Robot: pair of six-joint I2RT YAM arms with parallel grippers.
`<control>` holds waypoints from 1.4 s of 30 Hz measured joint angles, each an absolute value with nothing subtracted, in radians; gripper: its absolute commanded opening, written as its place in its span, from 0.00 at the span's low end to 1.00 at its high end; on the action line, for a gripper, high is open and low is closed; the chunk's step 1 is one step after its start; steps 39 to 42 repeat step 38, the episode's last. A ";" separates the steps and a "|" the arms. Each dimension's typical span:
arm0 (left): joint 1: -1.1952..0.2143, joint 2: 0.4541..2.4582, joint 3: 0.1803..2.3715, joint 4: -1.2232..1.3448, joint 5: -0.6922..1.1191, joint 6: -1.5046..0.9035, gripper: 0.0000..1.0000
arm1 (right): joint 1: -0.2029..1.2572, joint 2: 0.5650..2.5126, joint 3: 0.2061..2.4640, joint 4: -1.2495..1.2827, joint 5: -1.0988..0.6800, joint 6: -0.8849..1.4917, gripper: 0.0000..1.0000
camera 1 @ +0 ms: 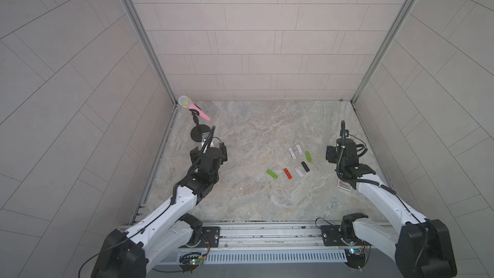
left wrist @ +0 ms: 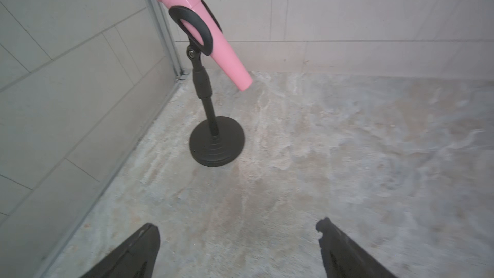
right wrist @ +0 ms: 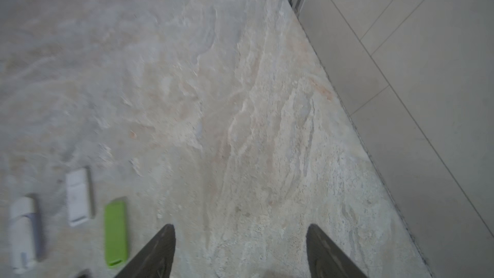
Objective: Close the usb drive cover
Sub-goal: Reset both arms
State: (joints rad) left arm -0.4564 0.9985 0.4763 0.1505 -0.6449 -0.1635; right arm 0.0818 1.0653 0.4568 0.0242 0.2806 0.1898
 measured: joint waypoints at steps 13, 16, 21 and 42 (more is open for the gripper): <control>-0.234 1.422 0.374 0.682 -0.519 0.017 1.00 | -0.009 1.452 0.352 0.778 0.025 0.091 0.77; -0.147 1.473 0.335 0.851 -0.455 -0.004 1.00 | -0.026 1.563 0.297 0.955 -0.020 0.086 0.76; -0.061 1.570 0.346 0.852 -0.357 -0.031 1.00 | -0.027 1.565 0.321 0.937 -0.051 0.078 0.82; -0.059 1.578 0.373 0.923 -0.336 -0.052 1.00 | -0.022 1.564 0.381 0.916 0.001 0.085 1.00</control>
